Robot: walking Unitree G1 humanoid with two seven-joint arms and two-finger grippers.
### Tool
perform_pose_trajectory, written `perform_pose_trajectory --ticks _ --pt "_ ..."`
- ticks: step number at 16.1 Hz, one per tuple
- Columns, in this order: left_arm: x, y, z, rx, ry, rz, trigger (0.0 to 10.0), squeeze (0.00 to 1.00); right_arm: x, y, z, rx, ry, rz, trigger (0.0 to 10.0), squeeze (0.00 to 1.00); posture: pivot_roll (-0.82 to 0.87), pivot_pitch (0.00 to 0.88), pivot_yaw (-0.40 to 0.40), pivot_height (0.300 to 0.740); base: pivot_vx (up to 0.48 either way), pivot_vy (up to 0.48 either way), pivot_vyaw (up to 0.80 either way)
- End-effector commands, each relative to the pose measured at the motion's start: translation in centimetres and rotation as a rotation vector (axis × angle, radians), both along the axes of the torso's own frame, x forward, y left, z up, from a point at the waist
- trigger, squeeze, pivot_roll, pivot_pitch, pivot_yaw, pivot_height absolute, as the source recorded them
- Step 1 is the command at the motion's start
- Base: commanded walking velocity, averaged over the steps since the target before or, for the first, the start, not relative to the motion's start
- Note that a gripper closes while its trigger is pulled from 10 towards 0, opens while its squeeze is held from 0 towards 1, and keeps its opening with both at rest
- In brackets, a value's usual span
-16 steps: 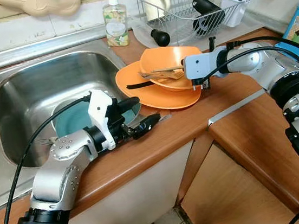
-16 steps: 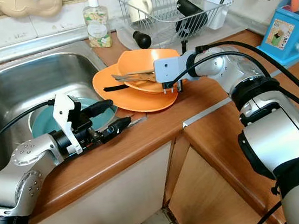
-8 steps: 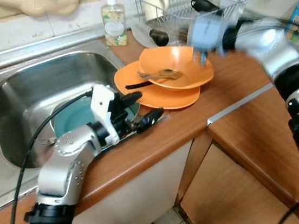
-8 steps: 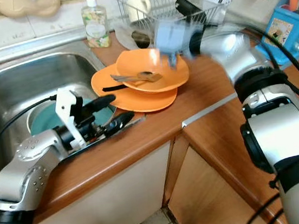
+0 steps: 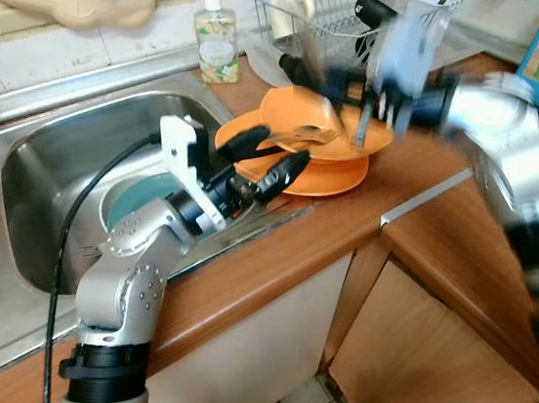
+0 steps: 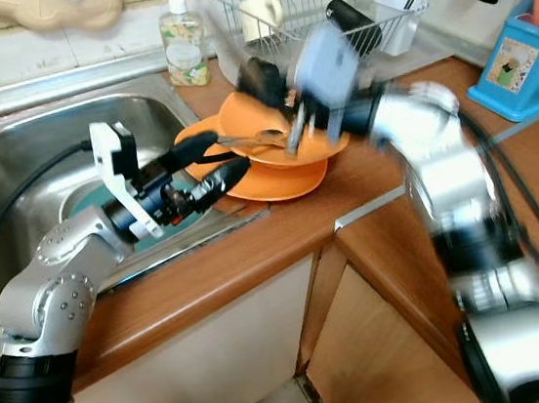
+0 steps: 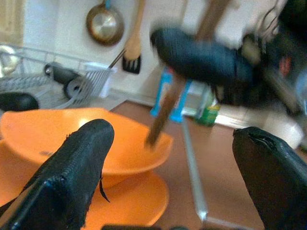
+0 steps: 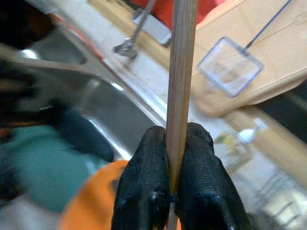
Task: Kitchen organization
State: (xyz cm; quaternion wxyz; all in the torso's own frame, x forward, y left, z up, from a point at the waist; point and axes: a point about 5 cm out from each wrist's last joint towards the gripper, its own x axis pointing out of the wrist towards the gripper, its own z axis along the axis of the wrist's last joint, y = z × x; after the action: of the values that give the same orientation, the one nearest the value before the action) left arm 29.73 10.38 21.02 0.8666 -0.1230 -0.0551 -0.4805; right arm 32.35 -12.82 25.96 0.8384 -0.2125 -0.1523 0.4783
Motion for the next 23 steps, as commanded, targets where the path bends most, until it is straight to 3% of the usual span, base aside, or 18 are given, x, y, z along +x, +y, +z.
perform_pose_trajectory --ticks 1,2,3,4,6,7,8,9,10,15,22,23 --pt "-0.3 -0.3 0.8 -0.041 -0.011 -0.042 9.2 0.0 -1.1 0.4 0.0 -0.005 0.017 0.018 0.0 0.0 -0.2 0.0 -0.013 0.74 0.0 0.0 0.0" --pt "-0.4 -0.3 1.3 -0.105 0.001 -0.072 7.1 0.0 -2.0 0.7 -1.1 -0.01 0.057 0.018 0.0 0.0 -0.19 0.0 -0.002 0.74 0.0 0.0 0.0" --pt "-0.5 -0.3 1.5 -0.136 0.009 -0.09 6.3 0.0 -2.4 1.0 -1.7 -0.006 0.079 0.021 0.0 0.0 -0.19 0.0 0.0 0.74 0.0 0.0 0.0" --pt "-0.5 -0.2 1.6 -0.164 0.019 -0.102 4.7 0.0 -2.9 1.3 -2.2 -0.004 0.097 0.026 0.0 0.0 -0.19 0.0 0.003 0.74 0.0 0.0 0.0" --pt "-0.4 -0.1 1.7 -0.196 0.038 -0.11 4.0 0.0 -3.9 1.8 -2.4 0.002 0.134 0.028 0.0 0.0 -0.19 0.0 0.003 0.74 0.0 0.0 0.0" --pt "-0.3 -0.2 1.4 -0.187 0.046 -0.106 4.1 0.0 -4.1 2.0 -2.6 0.002 0.141 0.027 0.0 0.0 -0.19 0.0 0.004 0.74 0.0 0.0 0.0" --pt "-0.1 -0.3 1.0 -0.173 0.064 -0.098 6.1 0.0 -4.2 2.1 -2.7 0.006 0.149 0.004 0.0 0.0 -0.19 0.0 0.008 0.74 0.0 0.0 0.0" --pt "0.1 -0.4 0.8 -0.17 0.073 -0.083 9.6 0.0 -3.8 1.7 -2.7 0.013 0.148 -0.031 0.0 0.0 -0.19 0.0 0.01 0.74 0.0 0.0 0.0" --pt "0.4 -0.5 0.8 -0.169 0.075 -0.063 10.0 0.0 -3.2 1.1 -2.5 0.022 0.141 -0.08 0.0 0.0 -0.19 0.0 0.013 0.74 0.0 0.0 0.0" --pt "1.0 -0.1 0.8 -0.144 0.07 -0.013 10.0 0.0 -2.0 -0.7 -2.5 0.015 0.127 -0.2 0.0 0.0 -0.19 0.0 0.014 0.74 0.0 0.0 0.0" --pt "0.8 0.0 0.9 -0.157 0.065 -0.013 10.0 0.0 -1.9 -1.0 -1.1 0.067 0.122 -0.176 0.0 0.0 -0.19 0.0 0.009 0.74 0.0 0.0 0.0" --pt "0.6 -0.1 1.1 -0.173 0.064 -0.038 8.3 0.0 -2.2 -0.8 -1.1 0.064 0.137 -0.145 0.0 0.0 -0.19 0.0 0.009 0.74 0.0 0.0 0.0"
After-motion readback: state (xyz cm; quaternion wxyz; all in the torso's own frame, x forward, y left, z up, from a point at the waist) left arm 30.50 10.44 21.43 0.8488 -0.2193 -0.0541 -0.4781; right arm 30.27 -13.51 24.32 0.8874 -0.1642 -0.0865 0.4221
